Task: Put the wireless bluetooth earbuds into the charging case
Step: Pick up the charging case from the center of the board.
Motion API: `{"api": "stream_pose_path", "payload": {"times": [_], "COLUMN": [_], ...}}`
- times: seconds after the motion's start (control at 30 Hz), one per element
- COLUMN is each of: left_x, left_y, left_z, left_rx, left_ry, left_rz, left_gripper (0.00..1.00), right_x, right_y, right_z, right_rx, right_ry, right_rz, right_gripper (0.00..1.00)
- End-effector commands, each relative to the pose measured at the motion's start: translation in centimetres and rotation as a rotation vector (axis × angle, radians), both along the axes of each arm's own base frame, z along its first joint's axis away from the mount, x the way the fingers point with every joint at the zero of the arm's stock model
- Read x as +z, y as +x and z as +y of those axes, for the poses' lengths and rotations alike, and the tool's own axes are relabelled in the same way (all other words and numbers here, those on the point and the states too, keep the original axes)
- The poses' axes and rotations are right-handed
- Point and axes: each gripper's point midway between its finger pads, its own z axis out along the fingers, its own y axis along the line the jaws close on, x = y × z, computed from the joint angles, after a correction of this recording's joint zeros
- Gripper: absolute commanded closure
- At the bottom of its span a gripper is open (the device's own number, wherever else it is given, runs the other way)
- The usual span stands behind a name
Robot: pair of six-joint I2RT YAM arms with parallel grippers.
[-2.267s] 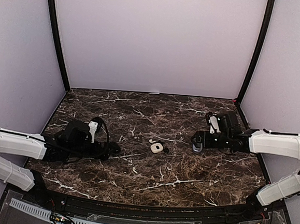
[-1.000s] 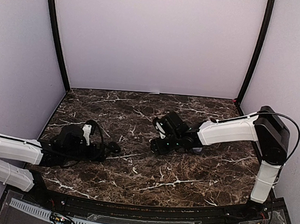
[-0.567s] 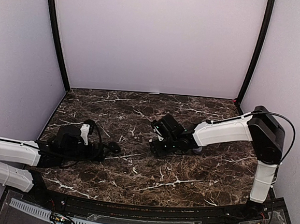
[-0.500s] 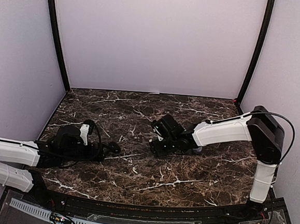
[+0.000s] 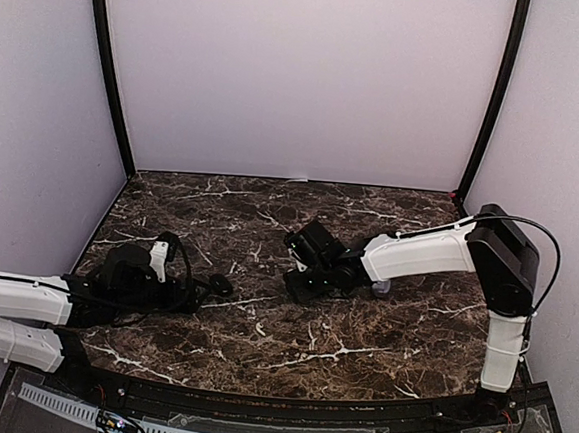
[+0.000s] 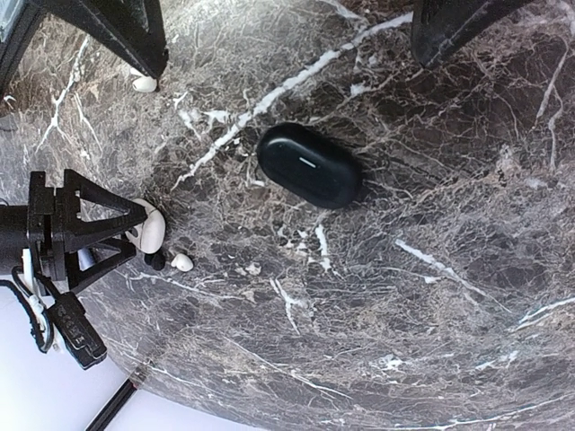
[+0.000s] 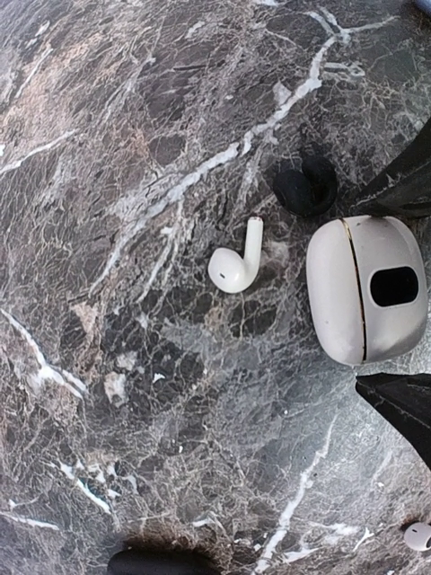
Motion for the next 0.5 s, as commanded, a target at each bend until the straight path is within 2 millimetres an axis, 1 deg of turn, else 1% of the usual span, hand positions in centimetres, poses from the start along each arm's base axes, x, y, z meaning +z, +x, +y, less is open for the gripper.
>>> {"api": "stream_pose_path", "payload": {"times": [0.0, 0.07, 0.1, 0.17, 0.23, 0.47], "left_x": [-0.2, -0.3, -0.3, -0.3, -0.4, -0.6], "left_y": [-0.2, -0.2, -0.3, -0.3, -0.4, -0.5], "left_z": [0.5, 0.6, 0.6, 0.6, 0.6, 0.7], "left_rx": [0.012, 0.013, 0.013, 0.012, 0.011, 0.011], "left_ry": [0.001, 0.001, 0.001, 0.001, 0.003, -0.002], "left_rz": [0.007, 0.009, 0.01, 0.011, 0.015, 0.017], "left_gripper": [0.03, 0.03, 0.03, 0.03, 0.03, 0.03], "right_x": [0.8, 0.8, 0.7, 0.5, 0.3, -0.5], "right_y": [0.3, 0.3, 0.3, 0.1, -0.1, -0.3], "right_z": [0.5, 0.4, 0.4, 0.4, 0.4, 0.6], "right_rx": [-0.007, -0.01, -0.009, -0.003, 0.006, 0.013], "right_ry": [0.002, -0.002, -0.005, -0.016, -0.027, -0.048], "right_rz": [-0.027, -0.027, -0.027, -0.027, -0.03, -0.013], "right_gripper": [0.43, 0.43, 0.42, 0.33, 0.3, 0.32]}}
